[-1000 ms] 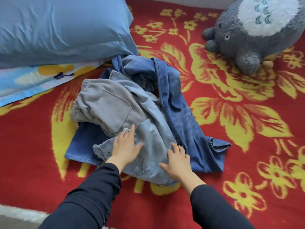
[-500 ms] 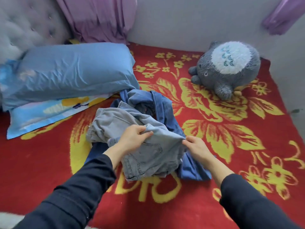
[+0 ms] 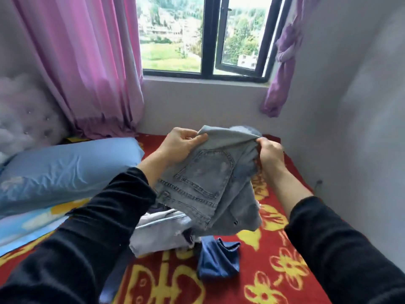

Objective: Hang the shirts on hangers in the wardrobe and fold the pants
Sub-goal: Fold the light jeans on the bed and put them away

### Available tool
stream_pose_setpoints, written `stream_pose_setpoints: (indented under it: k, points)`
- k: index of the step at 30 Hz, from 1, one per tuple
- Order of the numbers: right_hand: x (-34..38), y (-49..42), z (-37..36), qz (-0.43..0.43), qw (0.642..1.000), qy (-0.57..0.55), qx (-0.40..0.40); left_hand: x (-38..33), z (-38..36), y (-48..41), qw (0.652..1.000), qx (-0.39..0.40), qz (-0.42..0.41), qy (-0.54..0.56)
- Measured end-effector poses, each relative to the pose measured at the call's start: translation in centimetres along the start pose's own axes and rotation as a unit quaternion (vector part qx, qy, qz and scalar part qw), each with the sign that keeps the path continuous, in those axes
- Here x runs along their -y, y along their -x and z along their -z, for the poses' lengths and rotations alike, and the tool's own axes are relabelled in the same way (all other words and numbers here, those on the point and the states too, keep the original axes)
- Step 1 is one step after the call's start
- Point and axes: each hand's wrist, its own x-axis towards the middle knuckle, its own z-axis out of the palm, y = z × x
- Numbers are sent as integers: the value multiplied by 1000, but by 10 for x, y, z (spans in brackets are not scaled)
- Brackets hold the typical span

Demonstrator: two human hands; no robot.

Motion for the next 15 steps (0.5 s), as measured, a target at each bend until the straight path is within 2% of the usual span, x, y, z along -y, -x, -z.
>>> stream_pose_setpoints:
  k: [2, 4, 7, 10, 12, 15]
  points:
    - [6, -17, 28, 25, 999, 16, -33, -10, -30, -3, 998, 28, 23, 46]
    - [-7, -29, 63, 34, 993, 113, -21, -9, -72, -2, 993, 36, 43, 101]
    - [-45, -28, 124, -12, 969, 228, 95, 5, -153, 3, 991, 16, 100, 85]
    - [-86, -8, 188, -93, 910, 302, 270, 15, -240, 7, 982, 30, 168, 77]
    - [-111, 6, 222, -169, 871, 294, 355, 14, -287, 7, 976, 41, 197, 83]
    - [-134, 14, 253, -234, 870, 203, 383, 4, -327, 2, 966, 51, 235, 94]
